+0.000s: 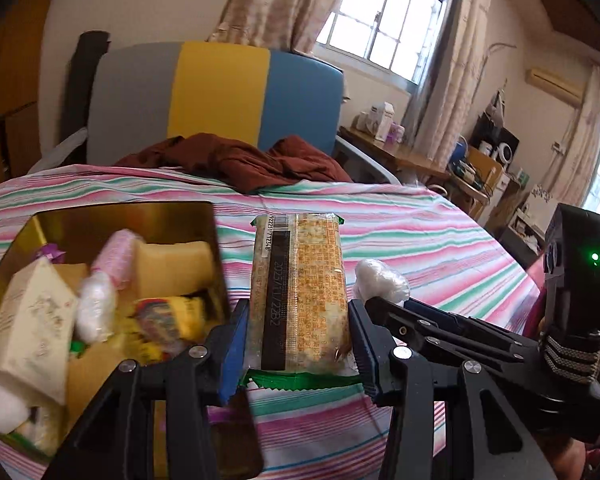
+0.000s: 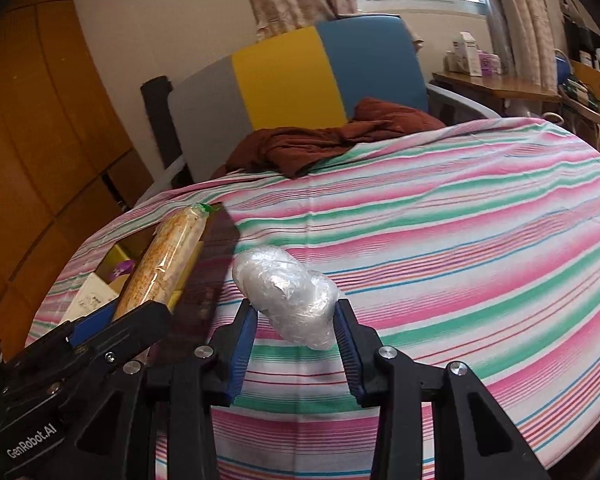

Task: Organize objects
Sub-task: 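Carry the cracker packet and white bundle over the gold tray, then lower both items into the tray and open both tools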

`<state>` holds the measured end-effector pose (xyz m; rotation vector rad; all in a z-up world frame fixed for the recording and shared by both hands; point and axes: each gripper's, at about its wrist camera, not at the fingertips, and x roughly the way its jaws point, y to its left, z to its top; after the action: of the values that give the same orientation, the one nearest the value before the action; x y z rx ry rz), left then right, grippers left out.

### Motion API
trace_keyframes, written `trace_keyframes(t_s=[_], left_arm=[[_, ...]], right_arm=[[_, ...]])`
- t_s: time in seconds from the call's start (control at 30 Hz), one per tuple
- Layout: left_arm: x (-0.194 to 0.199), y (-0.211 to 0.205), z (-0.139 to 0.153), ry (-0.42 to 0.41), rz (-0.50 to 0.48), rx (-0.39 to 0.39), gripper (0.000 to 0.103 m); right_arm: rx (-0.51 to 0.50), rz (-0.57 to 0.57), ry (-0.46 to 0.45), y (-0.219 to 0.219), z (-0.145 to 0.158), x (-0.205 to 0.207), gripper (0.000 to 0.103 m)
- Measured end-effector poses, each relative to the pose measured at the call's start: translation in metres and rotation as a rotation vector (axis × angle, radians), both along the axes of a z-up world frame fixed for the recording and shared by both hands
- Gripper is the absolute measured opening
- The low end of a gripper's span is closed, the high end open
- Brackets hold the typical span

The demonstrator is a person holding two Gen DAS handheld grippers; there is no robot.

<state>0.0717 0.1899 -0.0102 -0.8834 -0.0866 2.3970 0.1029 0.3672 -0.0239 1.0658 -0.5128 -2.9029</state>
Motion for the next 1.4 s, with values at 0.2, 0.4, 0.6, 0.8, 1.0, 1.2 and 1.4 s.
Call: trace_keyframes(t_s=[0.2, 0.4, 0.6, 0.8, 1.0, 1.2, 1.4], left_arm=[[-0.004, -0.041, 0.007, 0.007, 0.07, 0.007, 0.048], [-0.02, -0.08, 0.013, -0.007, 0.142, 0.014, 0.048], [-0.046, -0.114, 0.02, -0.032, 0.195, 0.018, 0.048], [-0.079, -0.138, 0.02, -0.061, 0.226, -0.011, 0.048], [-0.105, -0.152, 0.017, -0.091, 0.254, -0.038, 0.048], [-0.127, -0.148, 0.01, -0.126, 0.247, -0.077, 0.05], [-0.13, -0.15, 0.012, -0.136, 0.265, -0.057, 0.07]], right_arm=[[-0.003, 0.099, 0.016, -0.036, 0.012, -0.005, 0.039], [-0.005, 0.204, 0.014, -0.074, 0.018, -0.01, 0.039], [-0.006, 0.282, -0.004, -0.108, 0.02, -0.026, 0.039], [-0.013, 0.325, -0.029, -0.134, 0.019, -0.049, 0.04], [-0.009, 0.332, -0.054, -0.152, 0.014, -0.074, 0.04], [-0.029, 0.311, -0.082, -0.162, 0.002, -0.098, 0.046], [-0.054, 0.284, -0.096, -0.154, 0.002, -0.098, 0.049]])
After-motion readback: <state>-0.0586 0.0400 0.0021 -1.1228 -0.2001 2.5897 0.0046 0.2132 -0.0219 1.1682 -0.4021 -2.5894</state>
